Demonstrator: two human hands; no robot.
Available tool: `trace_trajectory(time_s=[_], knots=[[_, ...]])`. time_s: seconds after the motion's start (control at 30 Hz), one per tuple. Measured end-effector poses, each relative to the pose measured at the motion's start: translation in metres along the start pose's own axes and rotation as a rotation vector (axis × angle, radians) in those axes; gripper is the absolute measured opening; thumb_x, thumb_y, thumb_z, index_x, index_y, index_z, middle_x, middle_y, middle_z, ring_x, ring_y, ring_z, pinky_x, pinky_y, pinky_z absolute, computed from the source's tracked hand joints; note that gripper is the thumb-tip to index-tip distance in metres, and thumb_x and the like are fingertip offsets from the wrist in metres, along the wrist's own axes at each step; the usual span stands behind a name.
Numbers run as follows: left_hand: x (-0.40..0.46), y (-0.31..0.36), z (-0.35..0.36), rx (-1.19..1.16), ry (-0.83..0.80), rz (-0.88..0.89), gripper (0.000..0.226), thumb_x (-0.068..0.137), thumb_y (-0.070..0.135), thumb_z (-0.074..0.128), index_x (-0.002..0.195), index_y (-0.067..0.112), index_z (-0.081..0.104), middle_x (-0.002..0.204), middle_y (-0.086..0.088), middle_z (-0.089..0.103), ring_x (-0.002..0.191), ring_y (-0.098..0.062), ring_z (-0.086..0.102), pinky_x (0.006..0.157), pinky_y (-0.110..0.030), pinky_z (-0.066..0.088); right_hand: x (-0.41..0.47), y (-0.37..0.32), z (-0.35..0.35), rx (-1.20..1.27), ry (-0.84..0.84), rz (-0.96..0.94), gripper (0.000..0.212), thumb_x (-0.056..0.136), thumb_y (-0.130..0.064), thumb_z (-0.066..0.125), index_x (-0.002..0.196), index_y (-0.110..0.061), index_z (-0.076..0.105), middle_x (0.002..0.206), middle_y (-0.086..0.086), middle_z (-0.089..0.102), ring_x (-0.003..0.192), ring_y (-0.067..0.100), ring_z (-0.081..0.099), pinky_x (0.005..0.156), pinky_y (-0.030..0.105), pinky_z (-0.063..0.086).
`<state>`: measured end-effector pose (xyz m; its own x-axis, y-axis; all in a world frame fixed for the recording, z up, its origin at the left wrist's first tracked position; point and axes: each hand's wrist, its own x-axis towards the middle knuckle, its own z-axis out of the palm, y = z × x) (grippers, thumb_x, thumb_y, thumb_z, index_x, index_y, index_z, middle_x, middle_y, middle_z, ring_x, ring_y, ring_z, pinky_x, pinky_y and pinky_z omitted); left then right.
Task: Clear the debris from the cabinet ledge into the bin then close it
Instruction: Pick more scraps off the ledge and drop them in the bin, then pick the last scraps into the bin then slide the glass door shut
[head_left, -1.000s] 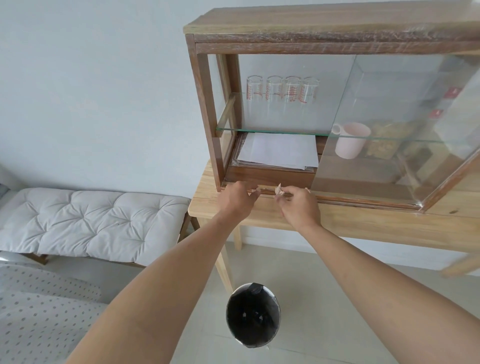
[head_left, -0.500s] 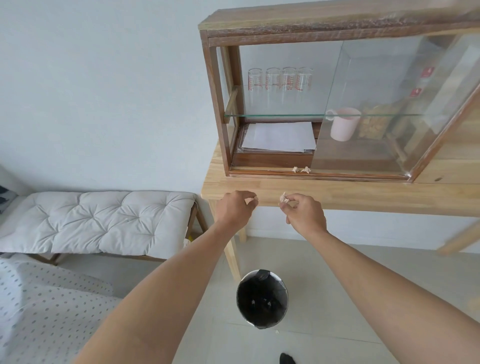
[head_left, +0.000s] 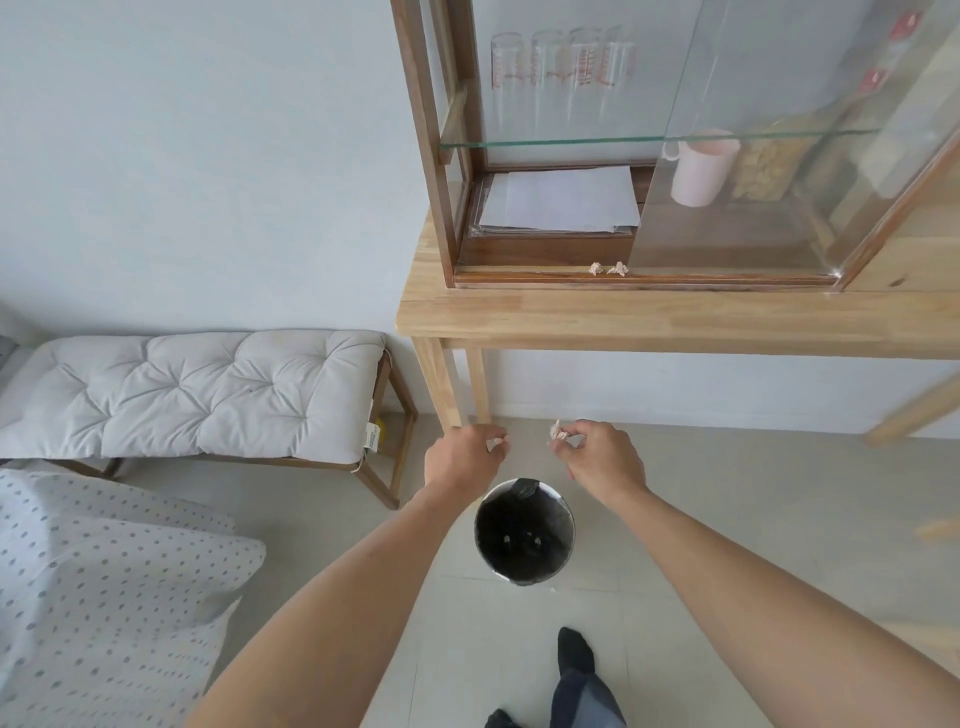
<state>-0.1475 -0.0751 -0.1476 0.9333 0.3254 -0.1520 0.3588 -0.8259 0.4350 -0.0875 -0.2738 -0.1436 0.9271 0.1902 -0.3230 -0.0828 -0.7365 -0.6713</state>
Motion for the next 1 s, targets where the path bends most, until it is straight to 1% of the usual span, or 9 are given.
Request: trace_trajectory(time_s=[0.1, 0.17, 0.3, 0.37, 0.47, 0.53, 0.63, 0.8, 1.0], knots=[[-0.005, -0.007, 0.019, -0.004, -0.023, -0.026, 0.025, 0.102, 0.049, 0.060, 0.121, 0.041, 0.074, 0.110, 0.005, 0.076, 0.096, -0.023, 0.070, 0.074, -0.031, 0.050, -0.001, 0.018, 0.014, -0.026, -0.035, 0.019, 0.022, 0.096, -0.052, 0.066, 0.102, -0.036, 0.079, 0.063, -0.008, 0.076, 0.071, 0.009, 0.072, 0.062, 0.028, 0.047], [-0.005, -0.009, 0.029, 0.000, -0.048, -0.047, 0.024, 0.102, 0.048, 0.060, 0.120, 0.041, 0.074, 0.108, 0.006, 0.076, 0.093, -0.022, 0.071, 0.075, -0.033, 0.054, 0.000, 0.027, 0.022, -0.052, -0.070, 0.035, 0.023, 0.095, -0.054, 0.065, 0.101, -0.036, 0.079, 0.061, -0.009, 0.076, 0.068, 0.005, 0.071, 0.061, 0.027, 0.045], [0.000, -0.011, 0.046, 0.022, -0.071, -0.077, 0.025, 0.101, 0.051, 0.059, 0.120, 0.044, 0.073, 0.110, 0.006, 0.075, 0.096, -0.022, 0.070, 0.072, -0.031, 0.050, 0.007, 0.041, 0.032, -0.090, -0.159, 0.066, 0.025, 0.094, -0.054, 0.067, 0.105, -0.036, 0.079, 0.066, -0.009, 0.078, 0.076, 0.011, 0.075, 0.072, 0.031, 0.056], [0.004, -0.010, 0.052, 0.021, -0.085, -0.097, 0.030, 0.100, 0.053, 0.058, 0.127, 0.044, 0.069, 0.113, 0.006, 0.075, 0.101, -0.023, 0.070, 0.078, -0.034, 0.054, 0.013, 0.045, 0.034, -0.094, -0.204, 0.070, 0.028, 0.094, -0.054, 0.067, 0.111, -0.034, 0.077, 0.072, -0.007, 0.079, 0.081, 0.015, 0.077, 0.082, 0.035, 0.061], [0.010, -0.010, 0.055, 0.020, -0.113, -0.128, 0.040, 0.098, 0.054, 0.060, 0.135, 0.043, 0.063, 0.108, 0.006, 0.074, 0.101, -0.024, 0.069, 0.085, -0.039, 0.057, 0.023, 0.047, 0.034, -0.118, -0.235, 0.073, 0.038, 0.094, -0.054, 0.068, 0.125, -0.033, 0.073, 0.092, -0.003, 0.083, 0.099, 0.022, 0.077, 0.092, 0.041, 0.060], [0.014, -0.011, 0.053, 0.015, -0.113, -0.141, 0.041, 0.097, 0.054, 0.061, 0.136, 0.041, 0.063, 0.104, 0.006, 0.073, 0.099, -0.024, 0.068, 0.084, -0.039, 0.057, 0.030, 0.046, 0.031, -0.136, -0.228, 0.079, 0.044, 0.094, -0.054, 0.067, 0.132, -0.032, 0.071, 0.101, -0.002, 0.083, 0.108, 0.023, 0.075, 0.098, 0.042, 0.059], [0.017, -0.011, 0.047, 0.007, -0.092, -0.144, 0.041, 0.099, 0.052, 0.062, 0.138, 0.039, 0.063, 0.112, 0.003, 0.074, 0.101, -0.025, 0.069, 0.083, -0.039, 0.058, 0.038, 0.043, 0.024, -0.149, -0.195, 0.080, 0.050, 0.094, -0.056, 0.066, 0.137, -0.031, 0.069, 0.105, -0.003, 0.082, 0.112, 0.023, 0.073, 0.101, 0.041, 0.057], [0.017, -0.009, 0.029, 0.000, -0.054, -0.117, 0.042, 0.102, 0.049, 0.060, 0.142, 0.035, 0.061, 0.121, -0.001, 0.074, 0.107, -0.026, 0.070, 0.083, -0.038, 0.058, 0.041, 0.031, 0.008, -0.120, -0.131, 0.044, 0.049, 0.096, -0.055, 0.066, 0.136, -0.028, 0.070, 0.082, -0.009, 0.079, 0.105, 0.022, 0.074, 0.093, 0.038, 0.057], [0.008, -0.002, 0.001, -0.019, 0.013, -0.071, 0.042, 0.102, 0.049, 0.060, 0.141, 0.033, 0.062, 0.113, 0.002, 0.075, 0.100, -0.023, 0.070, 0.083, -0.038, 0.057, 0.028, 0.015, -0.011, -0.093, -0.042, 0.008, 0.047, 0.096, -0.056, 0.065, 0.135, -0.029, 0.069, 0.092, -0.004, 0.080, 0.106, 0.024, 0.074, 0.096, 0.041, 0.057]])
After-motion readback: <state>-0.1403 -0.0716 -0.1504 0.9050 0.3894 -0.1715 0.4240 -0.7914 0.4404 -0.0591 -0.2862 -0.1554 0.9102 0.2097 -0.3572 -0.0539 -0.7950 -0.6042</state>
